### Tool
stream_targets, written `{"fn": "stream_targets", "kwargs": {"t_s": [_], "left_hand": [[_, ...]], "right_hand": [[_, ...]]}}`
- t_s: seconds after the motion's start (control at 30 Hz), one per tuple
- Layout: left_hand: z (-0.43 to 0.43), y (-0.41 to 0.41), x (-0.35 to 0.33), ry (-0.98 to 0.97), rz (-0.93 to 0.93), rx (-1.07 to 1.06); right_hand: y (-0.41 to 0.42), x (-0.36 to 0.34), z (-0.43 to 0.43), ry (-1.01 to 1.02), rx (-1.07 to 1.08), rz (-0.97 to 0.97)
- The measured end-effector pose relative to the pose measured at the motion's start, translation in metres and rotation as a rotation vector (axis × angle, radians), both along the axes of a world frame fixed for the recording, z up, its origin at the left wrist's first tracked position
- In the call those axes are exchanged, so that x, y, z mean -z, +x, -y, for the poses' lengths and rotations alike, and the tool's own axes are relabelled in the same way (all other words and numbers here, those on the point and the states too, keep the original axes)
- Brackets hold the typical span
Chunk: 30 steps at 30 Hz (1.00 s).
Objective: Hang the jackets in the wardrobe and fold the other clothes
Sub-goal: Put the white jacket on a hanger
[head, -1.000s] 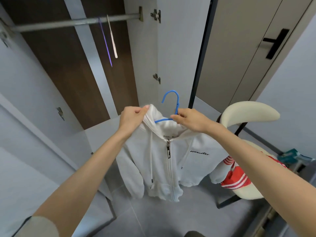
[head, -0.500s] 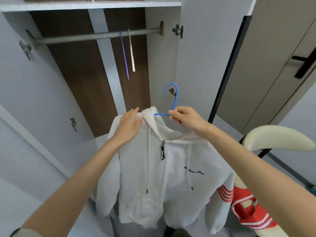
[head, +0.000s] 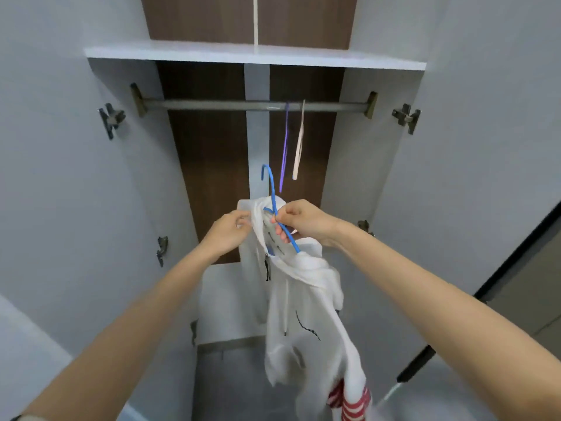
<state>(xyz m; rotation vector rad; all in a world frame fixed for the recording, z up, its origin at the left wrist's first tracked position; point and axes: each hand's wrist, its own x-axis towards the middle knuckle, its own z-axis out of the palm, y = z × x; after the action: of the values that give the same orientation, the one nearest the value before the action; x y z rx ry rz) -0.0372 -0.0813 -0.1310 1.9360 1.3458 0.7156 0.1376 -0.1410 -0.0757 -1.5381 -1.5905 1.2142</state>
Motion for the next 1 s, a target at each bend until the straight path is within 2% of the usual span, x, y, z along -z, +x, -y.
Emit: {"fn": "stream_targets", "kwargs": {"t_s": [0.13, 0.23, 0.37, 0.47, 0.67, 0.8, 0.9, 1.0], "left_hand": [[-0.022, -0.013, -0.002, -0.028, -0.016, -0.073], [-0.047, -0.023, -0.009, -0.093, 0.016, -0.102], [-0.090, -0.023, -0.022, -0.258, 0.071, -0.029], [-0.128, -0.016, -0.034, -0.314, 0.071, 0.055], [-0.208, 0.002, -0.045, -0.265, 0.135, 0.307], [-0.268, 0.010, -0.041, -0.138, 0.165, 0.307], [-0.304, 0.013, -0.034, -0.114, 0.179, 0.299], [-0.327, 0.013, -0.022, -0.106, 0.154, 0.292]], "right_hand": [[-0.016, -0.005, -0.066, -0.016, -0.030, 0.026], [-0.026, -0.011, -0.118, -0.006, 0.042, -0.015], [-0.029, -0.022, -0.185, 0.024, 0.153, -0.068], [-0.026, -0.026, -0.233, 0.019, 0.244, -0.150], [-0.022, -0.036, -0.321, 0.036, 0.345, -0.283], [-0.022, -0.045, -0.369, 0.021, 0.341, -0.354], [-0.025, -0.045, -0.396, -0.009, 0.350, -0.417], [-0.027, -0.037, -0.410, -0.028, 0.313, -0.375]]}}
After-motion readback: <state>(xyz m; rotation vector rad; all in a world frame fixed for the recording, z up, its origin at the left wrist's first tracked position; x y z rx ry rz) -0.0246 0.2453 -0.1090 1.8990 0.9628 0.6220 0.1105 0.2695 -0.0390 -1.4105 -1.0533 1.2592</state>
